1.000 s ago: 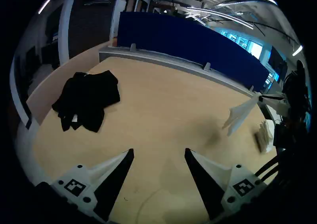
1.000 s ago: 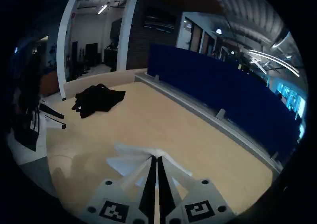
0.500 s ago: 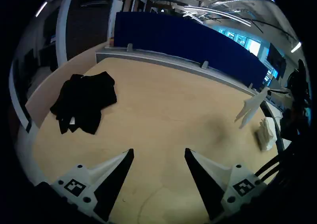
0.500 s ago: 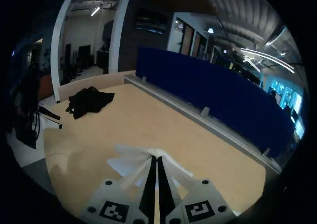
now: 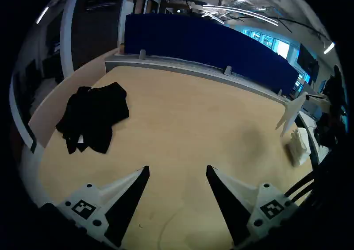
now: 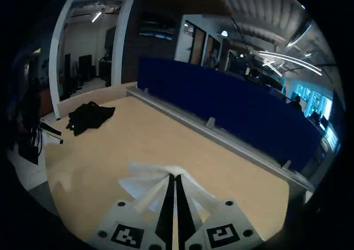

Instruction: Fold towel

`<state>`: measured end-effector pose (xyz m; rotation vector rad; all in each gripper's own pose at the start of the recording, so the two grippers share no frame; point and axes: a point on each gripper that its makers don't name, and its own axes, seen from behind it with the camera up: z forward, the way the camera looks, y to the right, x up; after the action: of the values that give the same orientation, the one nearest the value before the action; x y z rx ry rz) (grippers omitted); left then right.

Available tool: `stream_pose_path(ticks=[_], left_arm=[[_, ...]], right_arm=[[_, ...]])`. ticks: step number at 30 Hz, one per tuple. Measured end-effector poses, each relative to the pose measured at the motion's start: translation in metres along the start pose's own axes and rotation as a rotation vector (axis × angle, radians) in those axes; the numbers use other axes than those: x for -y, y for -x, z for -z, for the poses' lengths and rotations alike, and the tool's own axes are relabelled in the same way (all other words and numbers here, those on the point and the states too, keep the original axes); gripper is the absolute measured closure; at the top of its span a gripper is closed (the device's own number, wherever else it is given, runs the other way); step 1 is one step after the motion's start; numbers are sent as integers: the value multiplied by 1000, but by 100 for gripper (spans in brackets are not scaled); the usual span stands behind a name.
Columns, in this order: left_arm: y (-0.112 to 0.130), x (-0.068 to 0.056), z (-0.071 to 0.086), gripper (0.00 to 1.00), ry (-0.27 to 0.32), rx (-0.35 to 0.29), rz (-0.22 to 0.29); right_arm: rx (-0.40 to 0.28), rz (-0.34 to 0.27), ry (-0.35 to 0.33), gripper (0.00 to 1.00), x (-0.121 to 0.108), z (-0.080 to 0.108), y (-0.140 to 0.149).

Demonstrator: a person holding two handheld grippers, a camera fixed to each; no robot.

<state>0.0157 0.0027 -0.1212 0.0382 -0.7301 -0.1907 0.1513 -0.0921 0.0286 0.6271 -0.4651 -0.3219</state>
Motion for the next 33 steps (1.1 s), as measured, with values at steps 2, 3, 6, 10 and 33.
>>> stream_pose_path(ticks=[2,3,6,10,33], left_arm=[[0,-2,-1,5,0,2,-2],[0,-3,-1,5,0,3,-3],[-1,-5,-3,5,0,5,-8],[-2,-9,-6,5,0,8,-15],[-11,-29,-20,5,-11,23,-45]], right_arm=[[4,2,9,98,-10,4,1],[6,3,14,98,-15,6,2],[11,6,30,97,-30,12,5],[19,5,47,97,-51,21,9],[50,-6,153,98,-160,63,30]])
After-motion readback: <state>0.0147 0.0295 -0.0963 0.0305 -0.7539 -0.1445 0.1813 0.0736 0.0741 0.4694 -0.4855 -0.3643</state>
